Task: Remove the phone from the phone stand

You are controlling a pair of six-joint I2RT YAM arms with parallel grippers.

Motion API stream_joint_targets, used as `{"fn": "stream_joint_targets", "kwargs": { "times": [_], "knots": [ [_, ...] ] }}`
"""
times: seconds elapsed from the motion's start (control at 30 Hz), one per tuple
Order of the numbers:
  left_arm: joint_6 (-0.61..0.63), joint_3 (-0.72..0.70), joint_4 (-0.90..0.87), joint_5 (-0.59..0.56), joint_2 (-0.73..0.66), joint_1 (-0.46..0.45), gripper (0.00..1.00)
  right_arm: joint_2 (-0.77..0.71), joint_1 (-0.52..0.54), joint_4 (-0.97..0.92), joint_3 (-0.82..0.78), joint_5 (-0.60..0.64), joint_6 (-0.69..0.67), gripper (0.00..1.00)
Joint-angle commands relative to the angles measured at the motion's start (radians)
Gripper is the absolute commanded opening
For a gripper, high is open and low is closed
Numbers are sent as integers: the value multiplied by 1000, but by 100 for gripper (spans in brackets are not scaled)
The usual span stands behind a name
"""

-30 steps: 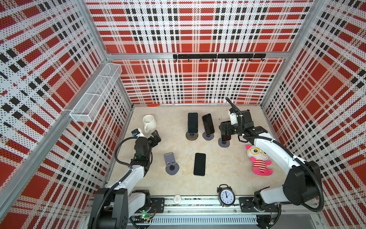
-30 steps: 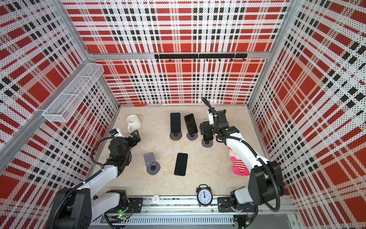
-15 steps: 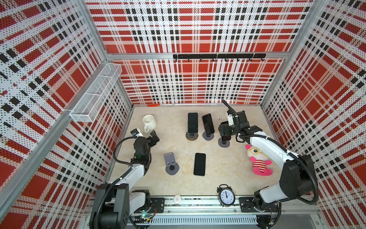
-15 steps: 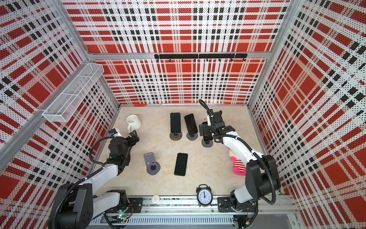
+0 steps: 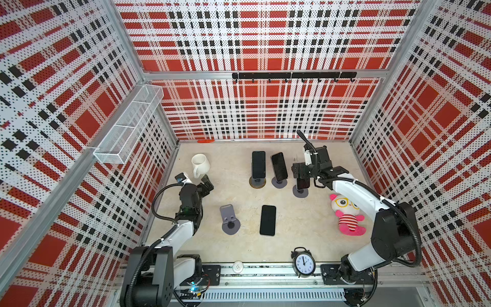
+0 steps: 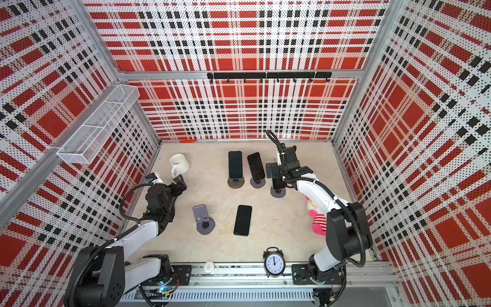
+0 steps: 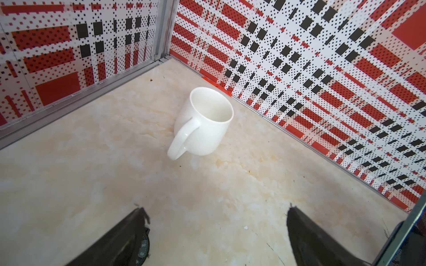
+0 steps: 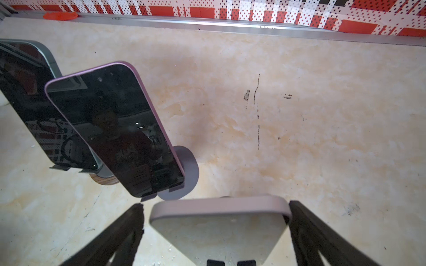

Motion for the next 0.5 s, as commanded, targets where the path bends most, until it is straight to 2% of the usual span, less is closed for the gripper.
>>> {"fn": "stream_joint_targets", "kwargs": {
  "times": [0.0, 0.47],
  "knots": [
    [18, -13, 30, -16, -13, 12, 98, 27, 2, 30, 9, -6, 4, 100],
    [21, -9, 30, 7, -6, 15, 98, 58, 2, 56, -22, -7, -12, 95]
  ]
}}
